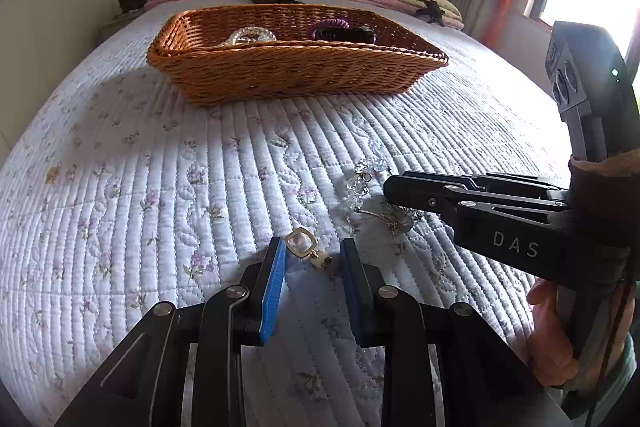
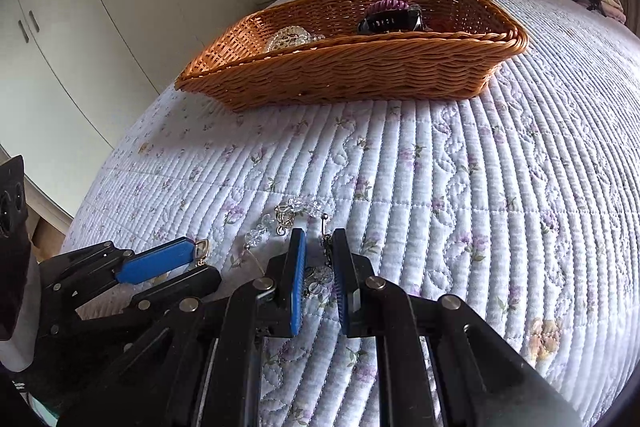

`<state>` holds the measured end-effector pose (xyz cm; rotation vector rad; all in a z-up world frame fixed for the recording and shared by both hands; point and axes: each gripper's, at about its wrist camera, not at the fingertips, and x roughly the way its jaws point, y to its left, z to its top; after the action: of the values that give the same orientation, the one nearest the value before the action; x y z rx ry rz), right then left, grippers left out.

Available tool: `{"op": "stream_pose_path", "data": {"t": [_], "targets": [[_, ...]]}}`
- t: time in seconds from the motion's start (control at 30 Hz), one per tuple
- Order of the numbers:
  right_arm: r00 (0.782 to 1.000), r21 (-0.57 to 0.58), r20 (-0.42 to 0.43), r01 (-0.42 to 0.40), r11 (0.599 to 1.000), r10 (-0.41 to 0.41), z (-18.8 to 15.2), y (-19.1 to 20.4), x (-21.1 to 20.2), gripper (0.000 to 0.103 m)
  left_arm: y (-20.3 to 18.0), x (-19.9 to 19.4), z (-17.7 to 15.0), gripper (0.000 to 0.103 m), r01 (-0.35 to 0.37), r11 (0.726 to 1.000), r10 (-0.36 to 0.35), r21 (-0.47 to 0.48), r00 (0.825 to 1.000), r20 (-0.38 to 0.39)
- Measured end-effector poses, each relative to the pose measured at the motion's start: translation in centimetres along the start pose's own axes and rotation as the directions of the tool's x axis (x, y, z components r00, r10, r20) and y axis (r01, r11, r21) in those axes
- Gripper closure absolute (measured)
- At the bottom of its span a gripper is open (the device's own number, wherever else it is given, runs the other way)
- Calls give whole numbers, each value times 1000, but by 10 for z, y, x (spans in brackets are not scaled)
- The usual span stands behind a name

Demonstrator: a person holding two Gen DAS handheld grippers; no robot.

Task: Organize jewelry
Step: 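Grasp the small gold charm with left tool while right tool grasps silver crystal chain, then carry gold charm and silver chain into the basket and open both tools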

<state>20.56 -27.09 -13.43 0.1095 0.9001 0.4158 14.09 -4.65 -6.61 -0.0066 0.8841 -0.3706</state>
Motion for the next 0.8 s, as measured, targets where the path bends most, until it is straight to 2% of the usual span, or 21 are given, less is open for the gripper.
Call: {"op": "stream_pose_path", "data": {"t": [0.1, 0.17, 0.3, 0.43, 0.47, 0.63, 0.8], "targets": [[1000, -13, -2, 13, 1000, -13, 0, 4, 1, 88, -3, 0, -1, 81, -34, 999, 34, 16, 999, 8], [1000, -25, -7, 26, 999, -26, 2, 7, 3, 88, -1, 0, -1, 92, -52, 999, 52, 3, 999, 10], [995, -97, -29, 91, 991, -94, 6, 24, 12, 87, 10, -1, -1, 93, -10, 999, 10, -46, 1000, 9], [988, -157, -20, 150, 976, -155, 6, 38, 16, 89, 9, -1, -3, 93, -16, 999, 17, -37, 1000, 14], [988, -160, -17, 149, 976, -153, 5, 39, 16, 98, 8, -2, -3, 93, -17, 999, 18, -35, 1000, 16], [991, -122, 23, 134, 983, -133, 0, 31, 1, 98, 6, -7, -7, 93, -16, 1000, 17, -24, 999, 32], [992, -92, 109, 72, 993, -62, -6, 23, -30, 98, -4, -22, -17, 93, -3, 1000, 1, 18, 997, 76]]}}
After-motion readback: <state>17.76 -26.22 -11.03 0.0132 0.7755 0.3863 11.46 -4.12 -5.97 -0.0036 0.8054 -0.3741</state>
